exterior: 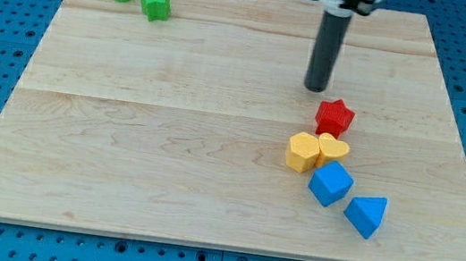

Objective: Slide the green circle into the yellow hexagon

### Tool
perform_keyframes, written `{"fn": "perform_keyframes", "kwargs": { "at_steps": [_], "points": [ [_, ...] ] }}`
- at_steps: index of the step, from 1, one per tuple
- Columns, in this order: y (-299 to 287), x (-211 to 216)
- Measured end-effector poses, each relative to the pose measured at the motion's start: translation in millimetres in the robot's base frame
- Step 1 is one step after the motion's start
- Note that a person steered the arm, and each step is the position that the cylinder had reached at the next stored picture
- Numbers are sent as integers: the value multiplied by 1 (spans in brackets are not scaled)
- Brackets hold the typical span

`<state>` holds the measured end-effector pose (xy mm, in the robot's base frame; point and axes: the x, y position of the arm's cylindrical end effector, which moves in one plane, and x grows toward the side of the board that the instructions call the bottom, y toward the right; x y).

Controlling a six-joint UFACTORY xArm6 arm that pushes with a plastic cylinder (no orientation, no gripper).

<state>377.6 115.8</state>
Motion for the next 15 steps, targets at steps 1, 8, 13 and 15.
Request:
{"fn": "perform_keyframes", "kwargs": {
  "at_steps": [1,8,13,15],
  "points": [
    [-4,38],
    [-234,-186],
    [-364,-152],
    [-358,-126]
  ]
}}
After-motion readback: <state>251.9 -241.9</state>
